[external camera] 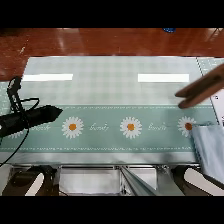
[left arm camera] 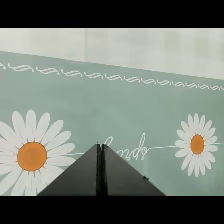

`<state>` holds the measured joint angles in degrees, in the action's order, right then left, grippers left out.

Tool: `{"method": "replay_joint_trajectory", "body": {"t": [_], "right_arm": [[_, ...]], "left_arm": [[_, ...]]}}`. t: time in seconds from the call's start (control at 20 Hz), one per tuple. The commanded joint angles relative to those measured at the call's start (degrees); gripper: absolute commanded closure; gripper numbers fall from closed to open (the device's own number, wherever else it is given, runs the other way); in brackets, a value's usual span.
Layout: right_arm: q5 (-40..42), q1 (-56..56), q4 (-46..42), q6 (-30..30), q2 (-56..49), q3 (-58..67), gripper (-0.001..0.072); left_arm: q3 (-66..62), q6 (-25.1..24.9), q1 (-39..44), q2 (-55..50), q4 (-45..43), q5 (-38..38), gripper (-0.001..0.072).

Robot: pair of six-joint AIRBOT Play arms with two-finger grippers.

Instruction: Fold the shirts.

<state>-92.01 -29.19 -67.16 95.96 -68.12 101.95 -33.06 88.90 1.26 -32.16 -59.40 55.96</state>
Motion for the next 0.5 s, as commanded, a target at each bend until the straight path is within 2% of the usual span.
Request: {"method": "replay_joint_trajectory", "body": {"t": [0.0, 0.15, 0.3, 0.45], "right_arm": [[-10.4, -9.0, -5.2, 2.0, 4.0, -3.0, 0.0697], [-14.4, -14.1, -12.8, 1.9, 8.9, -8.8, 0.0697], [-14.4, -20.9, -20.2, 1.8, 15.3, -17.4, 0.0697], [-14.4, -28.9, -28.3, -0.6, 20.5, -27.1, 0.0696]], "left_arm": [[0.0, -1.2, 0.0, 0.0, -0.2, 0.0, 0.068], [0.0, -2.1, 0.0, 0.0, -0.2, -0.1, 0.068], [0.0, -3.4, 0.0, 0.0, -0.2, -0.1, 0.068], [0.0, -3.4, 0.0, 0.0, -0.2, -0.1, 0.068]]}}
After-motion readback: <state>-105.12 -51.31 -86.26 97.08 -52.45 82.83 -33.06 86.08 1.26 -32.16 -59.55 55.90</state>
